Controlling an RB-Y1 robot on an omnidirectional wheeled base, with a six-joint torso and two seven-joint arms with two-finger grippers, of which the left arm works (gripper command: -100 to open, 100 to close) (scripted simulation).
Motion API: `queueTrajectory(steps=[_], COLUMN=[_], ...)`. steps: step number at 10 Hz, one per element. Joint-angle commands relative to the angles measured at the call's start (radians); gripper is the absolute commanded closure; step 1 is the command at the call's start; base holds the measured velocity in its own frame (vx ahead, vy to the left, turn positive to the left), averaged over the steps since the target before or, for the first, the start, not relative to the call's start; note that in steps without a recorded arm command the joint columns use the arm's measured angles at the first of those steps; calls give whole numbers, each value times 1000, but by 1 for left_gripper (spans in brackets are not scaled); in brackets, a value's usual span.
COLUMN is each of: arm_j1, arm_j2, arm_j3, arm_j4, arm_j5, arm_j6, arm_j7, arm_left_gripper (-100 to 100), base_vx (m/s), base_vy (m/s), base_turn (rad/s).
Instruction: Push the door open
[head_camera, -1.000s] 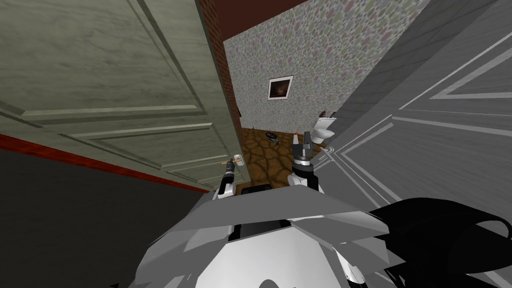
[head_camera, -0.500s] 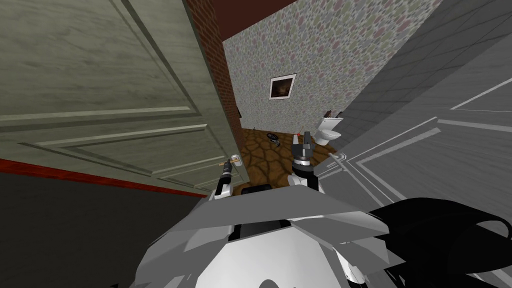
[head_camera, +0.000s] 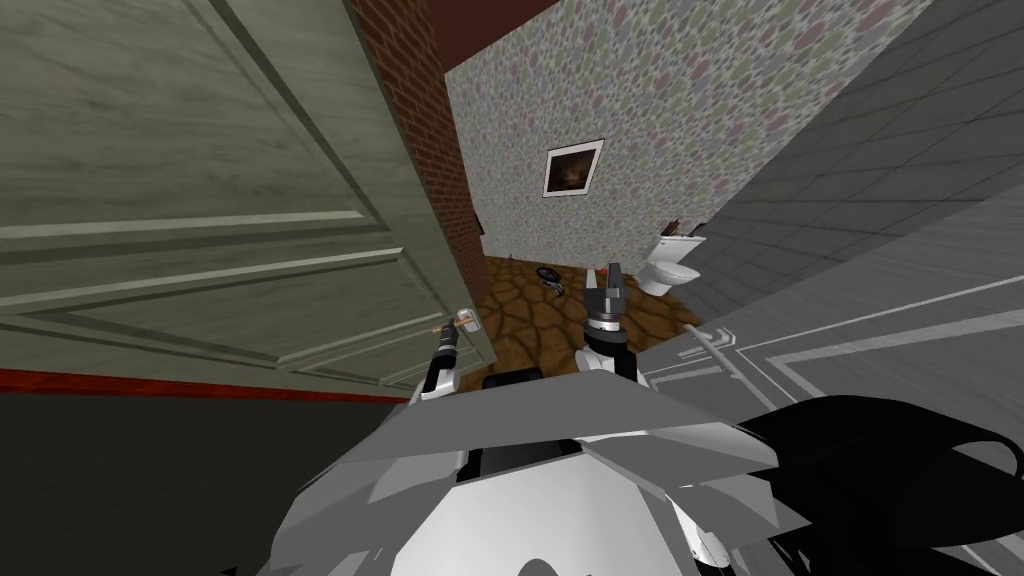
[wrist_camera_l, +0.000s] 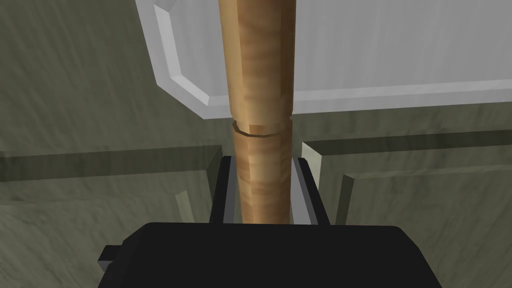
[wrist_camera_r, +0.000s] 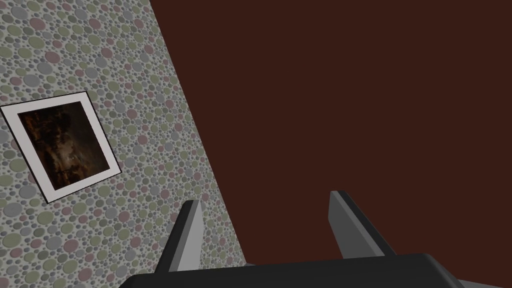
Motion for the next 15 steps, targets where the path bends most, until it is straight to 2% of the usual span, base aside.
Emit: queueTrajectory(steps=[1, 4, 9, 13, 15], arm_j1=[3, 1, -3, -6, -7], arm_j2=[10, 13, 0, -29, -51], arm_j3=[31, 63, 120, 165, 188], arm_j4=[-7, -6, -3, -1, 0], arm_j5=[6, 14, 30, 42, 48], arm_j6=[-2, -2, -1, 0, 0], arm_j7=[-2, -3, -6, -8, -9], arm_left_gripper=[100, 100, 100, 100, 100], base_vx=[154, 152, 173, 184, 179], base_vy=[-57, -65, -67, -69, -81], base_turn=[69, 72, 77, 99, 83])
